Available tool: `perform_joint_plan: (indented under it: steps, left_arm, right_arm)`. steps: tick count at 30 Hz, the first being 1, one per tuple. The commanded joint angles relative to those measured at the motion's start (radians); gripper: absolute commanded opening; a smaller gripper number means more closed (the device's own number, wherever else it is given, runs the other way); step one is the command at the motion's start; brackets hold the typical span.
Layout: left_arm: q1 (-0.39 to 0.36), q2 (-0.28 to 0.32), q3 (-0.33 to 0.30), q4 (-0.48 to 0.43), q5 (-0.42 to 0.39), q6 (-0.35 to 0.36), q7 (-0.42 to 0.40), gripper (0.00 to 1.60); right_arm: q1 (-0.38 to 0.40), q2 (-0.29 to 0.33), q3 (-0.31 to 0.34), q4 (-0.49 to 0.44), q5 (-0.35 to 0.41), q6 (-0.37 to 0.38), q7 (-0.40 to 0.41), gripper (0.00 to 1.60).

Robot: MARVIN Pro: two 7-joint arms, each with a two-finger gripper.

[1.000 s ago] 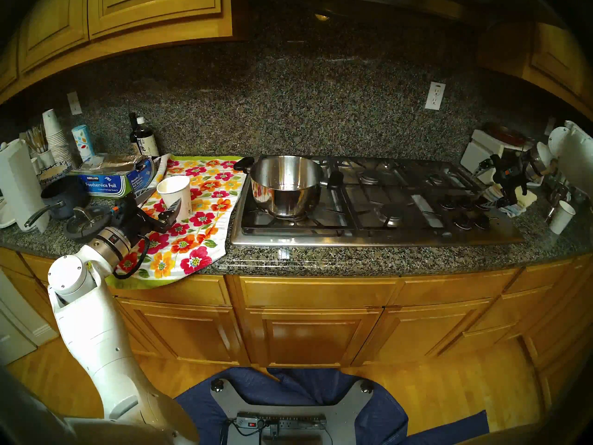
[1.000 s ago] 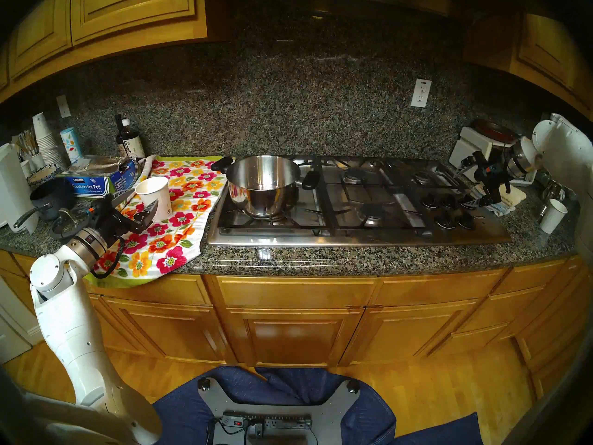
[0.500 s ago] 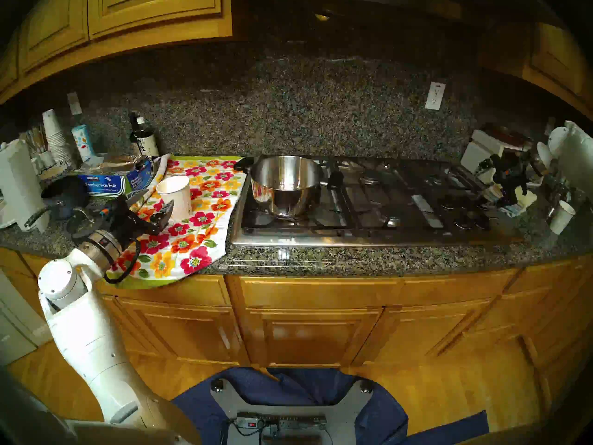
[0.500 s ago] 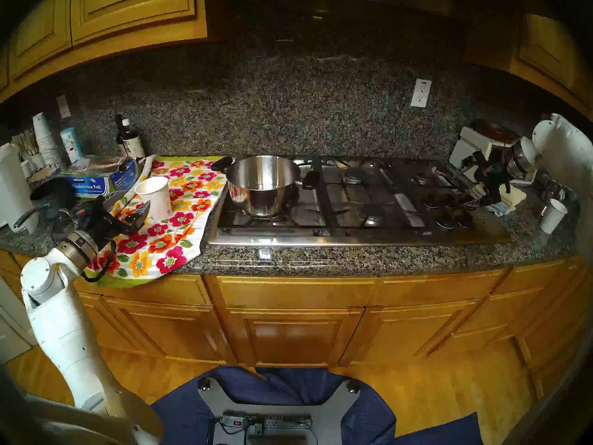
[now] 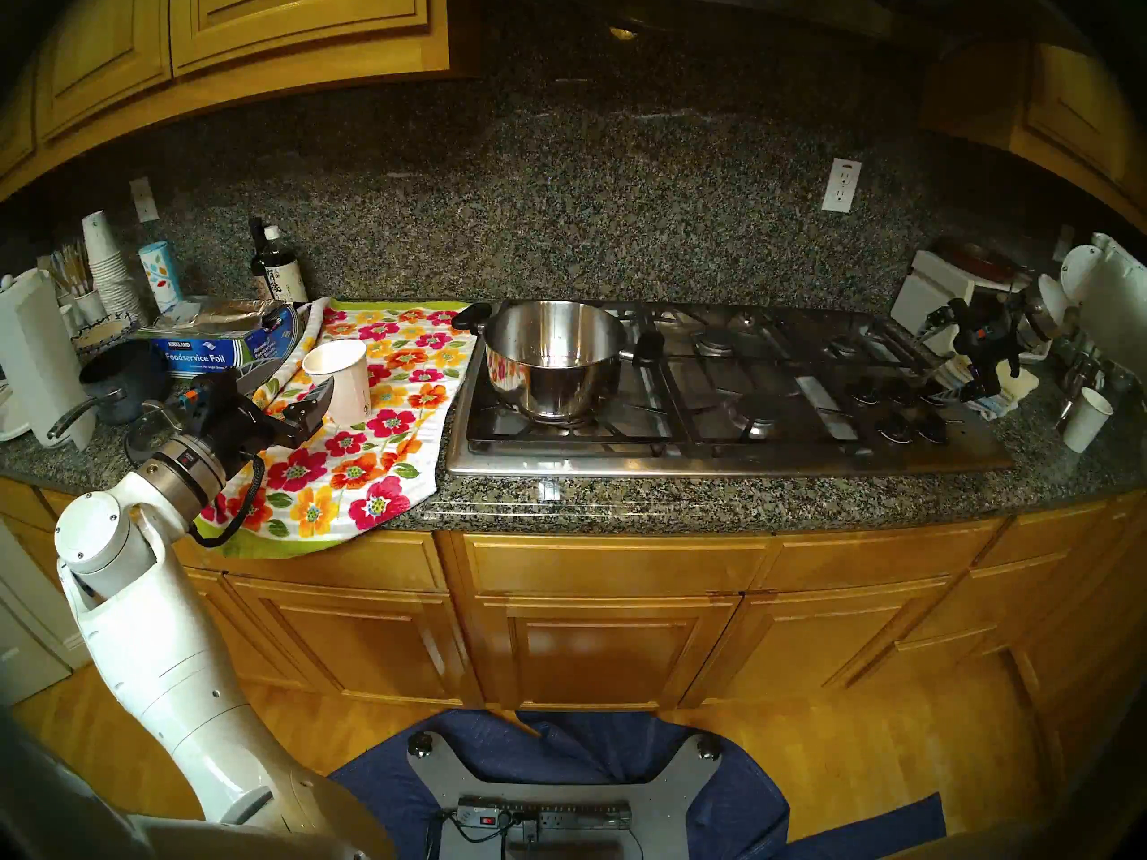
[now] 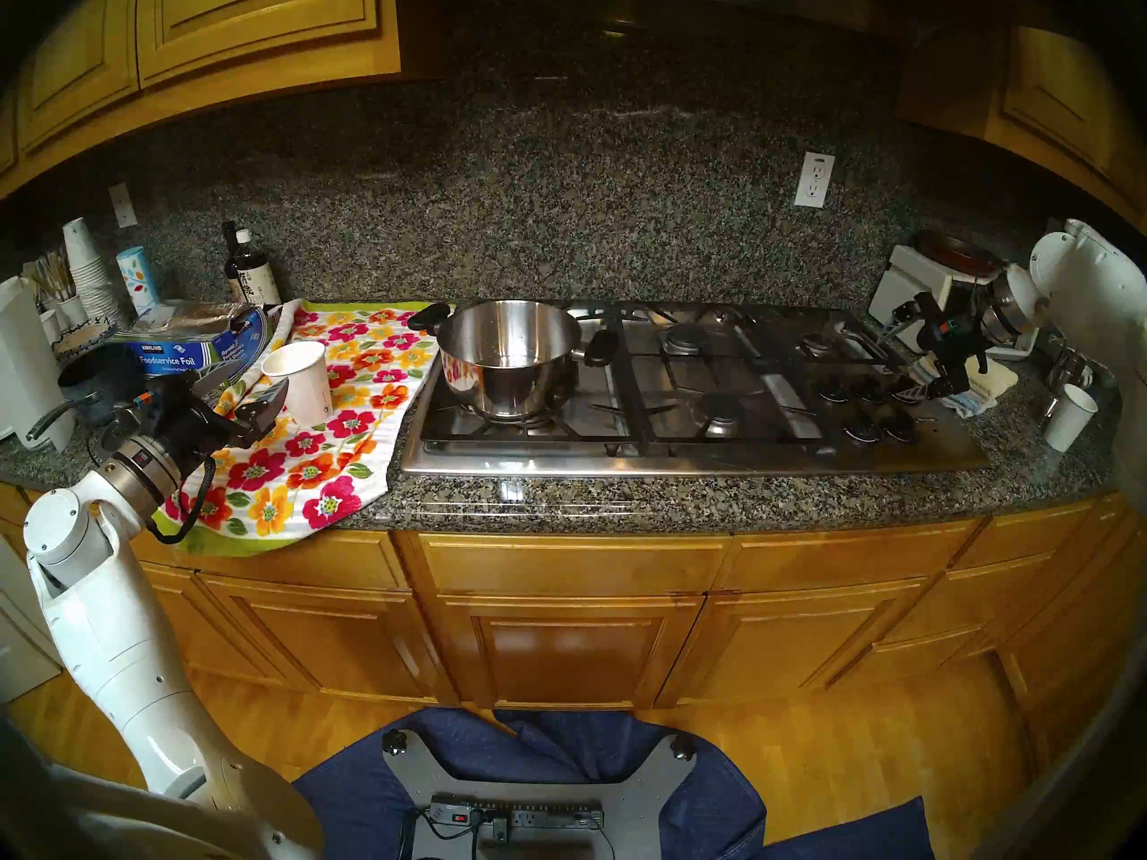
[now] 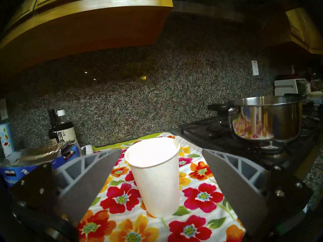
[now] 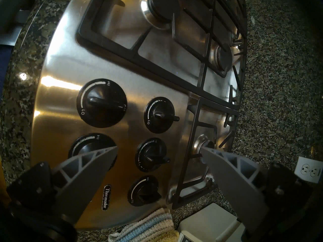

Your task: Pick up the water cup, pour water into the pot, turn on the stove

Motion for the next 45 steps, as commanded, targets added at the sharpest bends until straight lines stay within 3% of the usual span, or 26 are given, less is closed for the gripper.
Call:
perform_joint_plan:
  steps: [1,20,36,45]
  left_arm:
    - [-0.024,0.005,0.002,-0.042,-0.004,0.018,0.007,1.60]
    - [-0.020,0.008,0.007,-0.045,-0.005,0.027,0.015,1.60]
    - [-0.017,0.010,0.010,-0.044,-0.007,0.025,0.020,1.60]
    - [-0.017,0.011,0.010,-0.045,-0.009,0.026,0.020,1.60]
  right_arm:
    - [0.035,0.002,0.007,0.002,0.001,0.000,0.011,1.60]
    - [0.035,0.002,0.006,0.002,0.001,0.000,0.011,1.60]
    - [0.003,-0.051,0.129,0.081,0.243,0.276,0.121,1.60]
    - [-0.040,-0.075,0.158,0.128,0.309,0.385,0.171,1.60]
